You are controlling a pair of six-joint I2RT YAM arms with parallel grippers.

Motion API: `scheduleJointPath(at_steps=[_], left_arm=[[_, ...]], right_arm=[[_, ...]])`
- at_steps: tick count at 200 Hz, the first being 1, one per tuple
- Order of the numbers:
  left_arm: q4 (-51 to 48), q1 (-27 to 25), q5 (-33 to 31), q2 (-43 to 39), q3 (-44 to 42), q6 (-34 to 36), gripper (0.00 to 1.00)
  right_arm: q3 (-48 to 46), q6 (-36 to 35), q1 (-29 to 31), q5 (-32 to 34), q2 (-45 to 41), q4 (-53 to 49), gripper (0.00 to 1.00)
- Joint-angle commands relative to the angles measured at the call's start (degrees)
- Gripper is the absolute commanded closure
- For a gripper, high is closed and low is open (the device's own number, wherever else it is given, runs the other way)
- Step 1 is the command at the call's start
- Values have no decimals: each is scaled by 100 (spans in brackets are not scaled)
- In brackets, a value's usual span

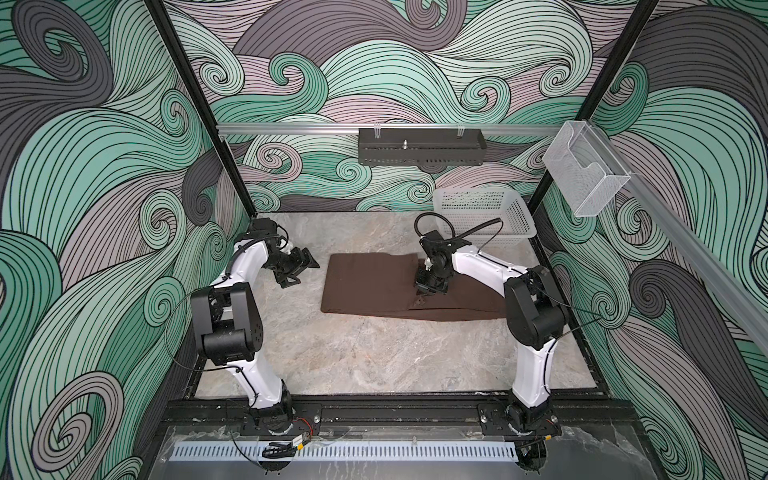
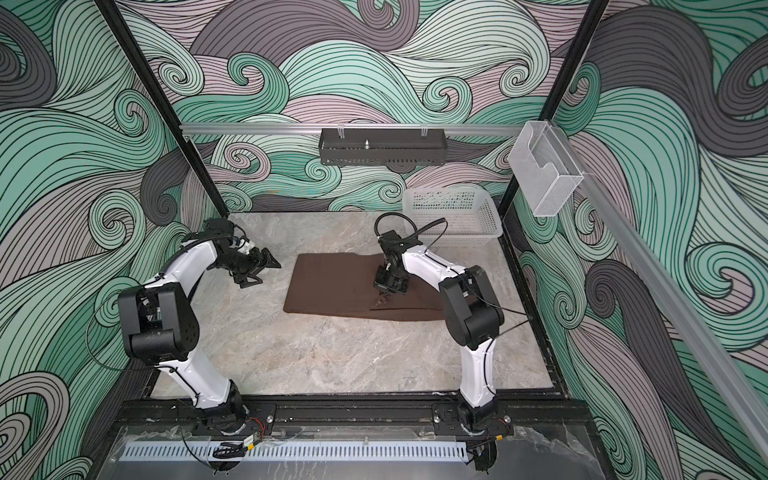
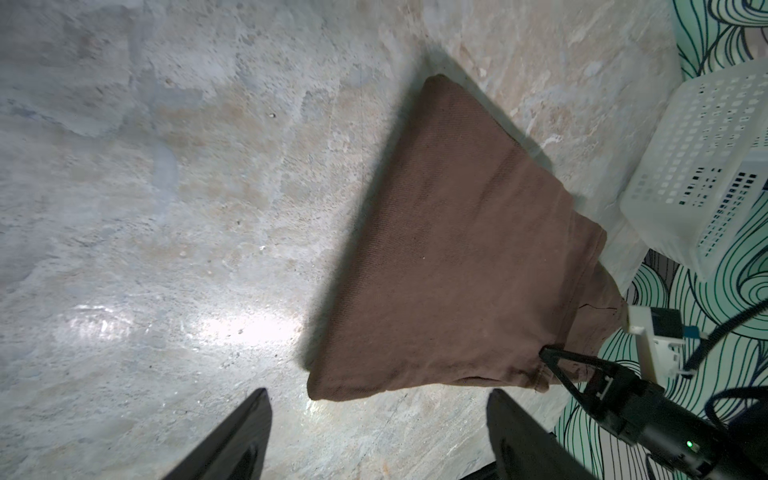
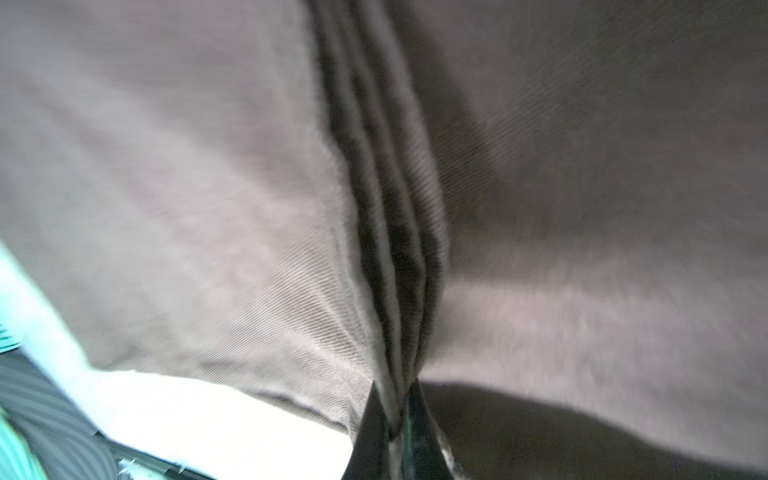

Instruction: Fold and stack the trousers

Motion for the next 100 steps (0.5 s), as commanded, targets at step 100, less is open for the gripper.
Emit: scheduleJointPath(at_steps=[100], left_arm=[[-266, -96, 315, 463, -33, 329, 16]], right_arm=[[-653, 113, -67, 334, -207, -107, 69]])
